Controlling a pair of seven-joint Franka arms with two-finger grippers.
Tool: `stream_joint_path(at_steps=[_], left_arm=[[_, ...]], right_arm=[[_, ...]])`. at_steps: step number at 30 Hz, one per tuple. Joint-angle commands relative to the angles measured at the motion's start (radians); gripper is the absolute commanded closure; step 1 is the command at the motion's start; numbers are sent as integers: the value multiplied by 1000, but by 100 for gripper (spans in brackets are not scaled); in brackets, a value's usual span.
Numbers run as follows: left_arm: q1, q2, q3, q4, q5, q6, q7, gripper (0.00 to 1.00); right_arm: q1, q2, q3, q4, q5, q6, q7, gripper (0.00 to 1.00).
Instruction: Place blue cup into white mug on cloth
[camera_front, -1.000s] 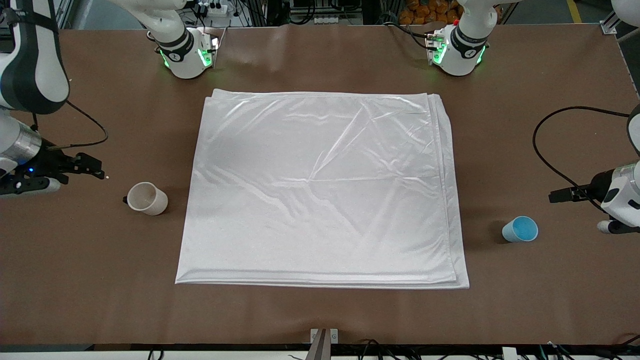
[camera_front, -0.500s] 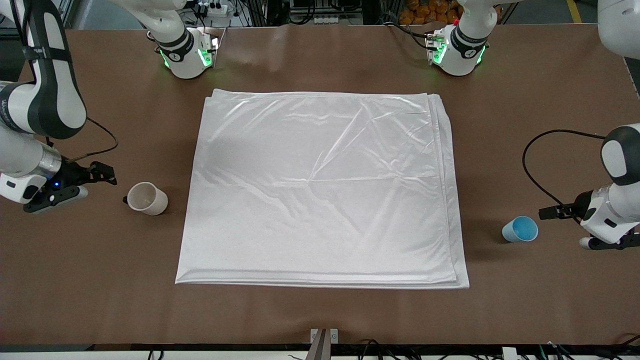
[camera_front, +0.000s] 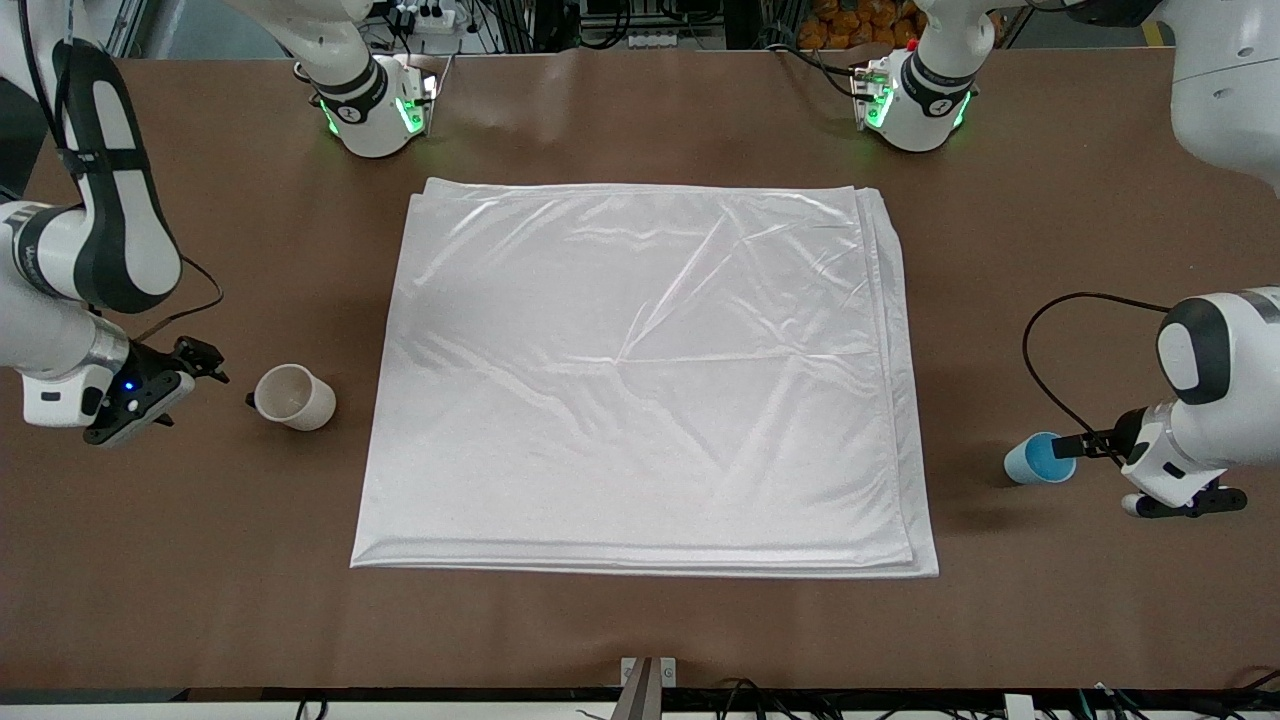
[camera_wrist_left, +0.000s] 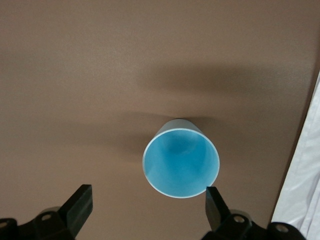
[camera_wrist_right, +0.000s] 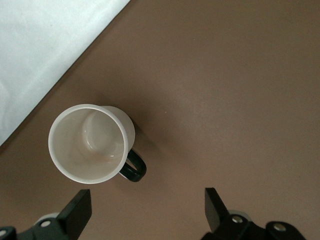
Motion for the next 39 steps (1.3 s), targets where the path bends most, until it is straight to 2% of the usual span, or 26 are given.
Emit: stream_joint_path(at_steps=[1,14,26,29,36,39], left_arm=[[7,23,-1,21,27,16,17,0],[9,77,-2,20,27,69,17,0],[9,103,-2,17,27,96,15,0],[9,106,-2,17,25,96,6,14],[9,114,-2,17,18,97,-17,55],[7,114,-2,17,16,99,-18,65]], right_arm=[[-13,39,12,19,23,13,-162,0],[-32,116,13,25,23,88,-459,0],[-30,165,13,27,23,96,-605,0],[-30,180,13,27,23,119,-645,0],[-23,201,15,27,23,132,-700,0],[-21,209,16,27,23,132,-714,0]])
